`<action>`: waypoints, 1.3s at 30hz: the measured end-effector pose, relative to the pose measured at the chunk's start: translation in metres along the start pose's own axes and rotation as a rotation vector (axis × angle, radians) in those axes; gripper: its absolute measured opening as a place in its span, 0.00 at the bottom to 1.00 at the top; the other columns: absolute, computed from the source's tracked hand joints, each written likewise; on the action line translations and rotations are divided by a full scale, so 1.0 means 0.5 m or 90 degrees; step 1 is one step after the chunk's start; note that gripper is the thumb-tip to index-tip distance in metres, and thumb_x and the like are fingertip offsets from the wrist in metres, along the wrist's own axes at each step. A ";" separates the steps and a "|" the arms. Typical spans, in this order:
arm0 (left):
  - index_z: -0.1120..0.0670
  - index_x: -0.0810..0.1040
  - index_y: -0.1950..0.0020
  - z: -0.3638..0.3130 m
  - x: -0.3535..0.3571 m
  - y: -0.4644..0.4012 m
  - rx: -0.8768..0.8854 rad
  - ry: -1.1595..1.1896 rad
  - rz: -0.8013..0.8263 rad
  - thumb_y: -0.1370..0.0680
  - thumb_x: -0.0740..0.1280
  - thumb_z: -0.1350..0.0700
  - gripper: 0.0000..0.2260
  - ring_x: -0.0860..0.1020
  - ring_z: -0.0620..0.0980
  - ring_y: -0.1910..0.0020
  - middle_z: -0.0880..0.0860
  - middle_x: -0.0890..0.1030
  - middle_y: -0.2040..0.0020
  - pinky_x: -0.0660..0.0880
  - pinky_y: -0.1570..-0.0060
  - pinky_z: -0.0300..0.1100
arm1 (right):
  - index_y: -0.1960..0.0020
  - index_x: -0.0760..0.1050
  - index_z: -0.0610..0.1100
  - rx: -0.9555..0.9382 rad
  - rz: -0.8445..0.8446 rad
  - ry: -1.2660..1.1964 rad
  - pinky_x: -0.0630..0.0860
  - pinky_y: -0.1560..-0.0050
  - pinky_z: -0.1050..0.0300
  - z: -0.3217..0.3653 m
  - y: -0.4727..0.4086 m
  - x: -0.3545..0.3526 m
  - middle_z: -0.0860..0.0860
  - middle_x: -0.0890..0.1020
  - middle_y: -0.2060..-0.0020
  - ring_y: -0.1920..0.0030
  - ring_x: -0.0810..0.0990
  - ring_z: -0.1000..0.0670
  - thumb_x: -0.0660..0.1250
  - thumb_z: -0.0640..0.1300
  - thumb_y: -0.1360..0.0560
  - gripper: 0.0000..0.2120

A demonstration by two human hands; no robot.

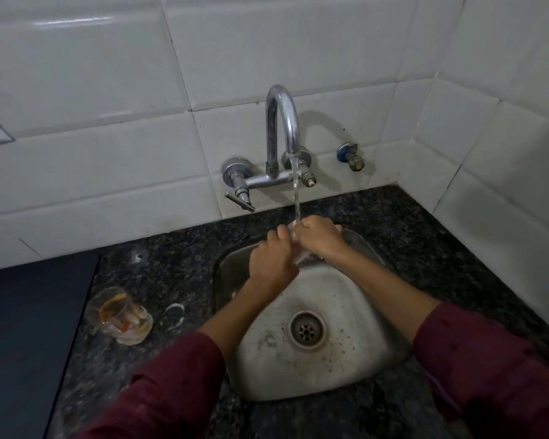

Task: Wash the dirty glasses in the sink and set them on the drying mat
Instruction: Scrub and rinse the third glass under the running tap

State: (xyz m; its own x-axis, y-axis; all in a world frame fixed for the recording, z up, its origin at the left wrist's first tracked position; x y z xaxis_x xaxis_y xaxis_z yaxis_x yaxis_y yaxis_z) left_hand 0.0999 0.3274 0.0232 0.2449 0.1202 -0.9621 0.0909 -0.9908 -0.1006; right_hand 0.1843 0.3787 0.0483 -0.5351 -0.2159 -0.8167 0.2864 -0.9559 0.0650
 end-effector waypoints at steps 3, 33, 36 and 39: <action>0.57 0.64 0.33 0.017 0.014 -0.009 0.026 0.161 0.003 0.32 0.75 0.49 0.33 0.77 0.56 0.46 0.54 0.75 0.41 0.74 0.52 0.50 | 0.46 0.79 0.41 -0.064 0.004 -0.042 0.69 0.38 0.47 0.009 0.004 -0.003 0.42 0.83 0.50 0.46 0.78 0.42 0.53 0.51 0.19 0.20; 0.60 0.84 0.61 -0.004 0.255 0.130 -0.525 0.893 0.612 0.23 0.65 0.50 0.16 0.76 0.50 0.61 0.56 0.80 0.63 0.75 0.52 0.46 | 0.59 0.81 0.41 0.263 0.186 -0.232 0.69 0.63 0.56 -0.193 0.065 0.179 0.44 0.78 0.64 0.63 0.74 0.49 0.62 0.41 0.27 0.09; 0.59 0.78 0.46 0.008 0.260 0.136 -0.554 0.906 0.601 0.26 0.68 0.49 0.15 0.77 0.51 0.60 0.57 0.77 0.56 0.77 0.55 0.47 | 0.49 0.79 0.37 0.276 0.180 -0.281 0.70 0.58 0.53 -0.192 0.075 0.187 0.43 0.80 0.58 0.57 0.76 0.47 0.62 0.41 0.27 0.11; 0.58 0.77 0.44 0.020 0.260 0.140 -0.558 0.926 0.563 0.26 0.68 0.48 0.17 0.78 0.52 0.60 0.57 0.79 0.57 0.79 0.54 0.47 | 0.46 0.77 0.38 0.310 0.184 -0.359 0.76 0.50 0.50 -0.188 0.095 0.195 0.42 0.81 0.49 0.47 0.79 0.45 0.64 0.40 0.28 0.12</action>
State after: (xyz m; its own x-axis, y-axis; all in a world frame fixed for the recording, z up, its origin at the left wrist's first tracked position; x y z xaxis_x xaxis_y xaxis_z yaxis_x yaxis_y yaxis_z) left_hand 0.1284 0.2728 -0.1113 0.9467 0.0861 0.3103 -0.2171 -0.5411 0.8125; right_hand 0.2206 0.3309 -0.0821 -0.8513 -0.4127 -0.3240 0.1664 -0.7980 0.5793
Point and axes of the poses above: each hand's wrist, its own y-axis away from the middle knuckle, its own x-axis out of the palm, z = x × y, the point moved 7 cm from there along -y, towards the middle knuckle
